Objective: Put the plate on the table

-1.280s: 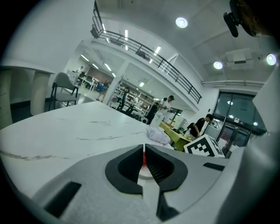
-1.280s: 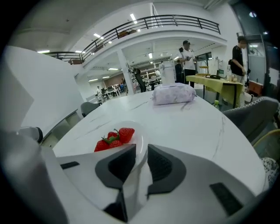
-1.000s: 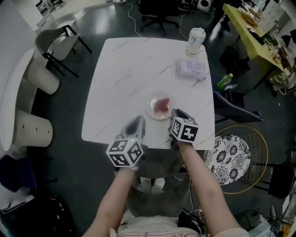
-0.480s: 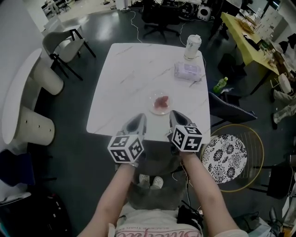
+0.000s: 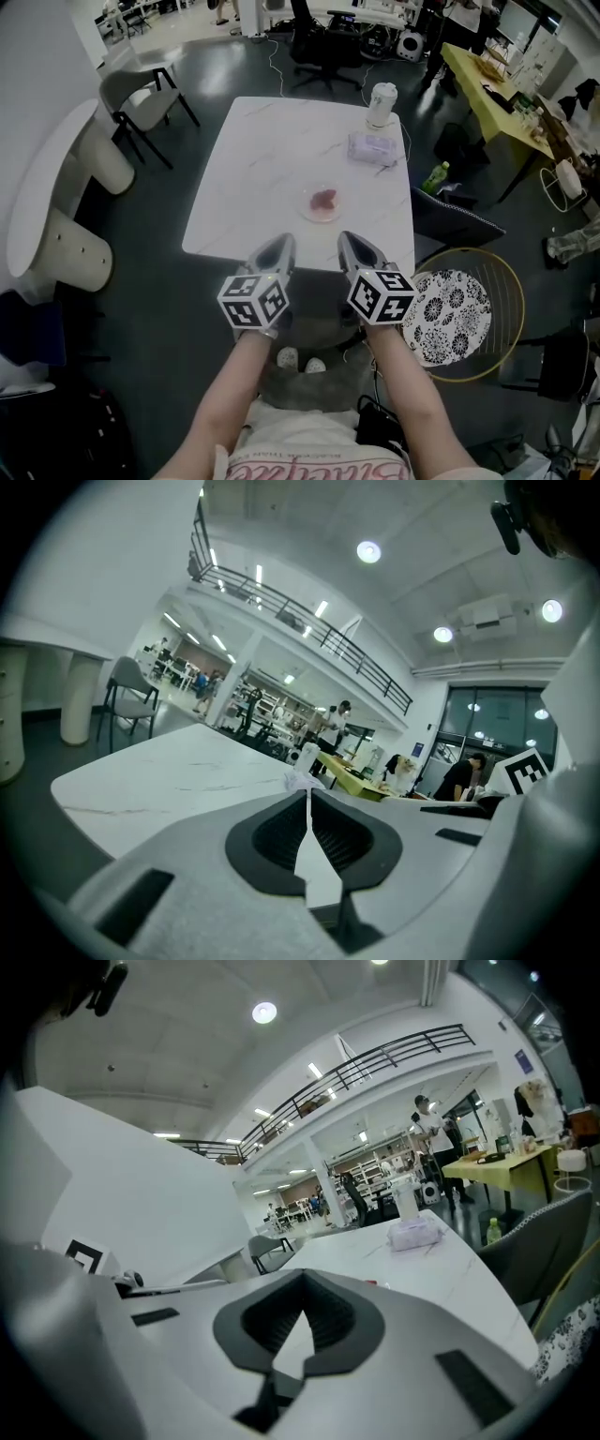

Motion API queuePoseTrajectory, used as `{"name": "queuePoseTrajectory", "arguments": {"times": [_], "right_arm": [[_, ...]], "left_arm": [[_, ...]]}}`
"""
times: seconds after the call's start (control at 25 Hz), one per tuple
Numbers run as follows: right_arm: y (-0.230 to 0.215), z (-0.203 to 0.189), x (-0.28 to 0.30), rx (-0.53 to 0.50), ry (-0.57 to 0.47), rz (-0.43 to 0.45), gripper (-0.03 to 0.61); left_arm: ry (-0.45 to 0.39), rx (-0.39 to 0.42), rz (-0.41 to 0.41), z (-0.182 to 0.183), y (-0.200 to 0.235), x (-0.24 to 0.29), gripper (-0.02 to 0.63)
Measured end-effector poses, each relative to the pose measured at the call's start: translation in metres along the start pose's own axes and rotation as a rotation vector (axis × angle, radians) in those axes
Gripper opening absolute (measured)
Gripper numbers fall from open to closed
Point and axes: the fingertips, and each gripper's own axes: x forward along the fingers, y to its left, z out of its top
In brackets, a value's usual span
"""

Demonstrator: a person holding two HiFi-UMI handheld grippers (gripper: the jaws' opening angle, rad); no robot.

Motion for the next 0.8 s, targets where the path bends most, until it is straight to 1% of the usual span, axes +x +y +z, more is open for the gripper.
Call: {"name": "queuePoseTrajectory", "arguments": {"times": [0.36, 0.64, 0.8], "right_arm": [[0.042, 0.005, -0.08, 0.041, -0.081, 0.056, 0.002], [0.071, 0.016, -0.125, 0.062, -0.147, 0.075, 0.002], [0.092, 0.017, -0.146, 0.081, -0.17, 0.076, 0.002]], "left_arm": [[-0.045, 0.011, -0.033, -0.004, -0.047, -0.051, 0.015], [-0.067, 0.076, -0.104, 0.003, -0.084, -0.095, 0.015], [-0.082, 0.088, -0.129, 0.009, -0.096, -0.122, 0.015]]}}
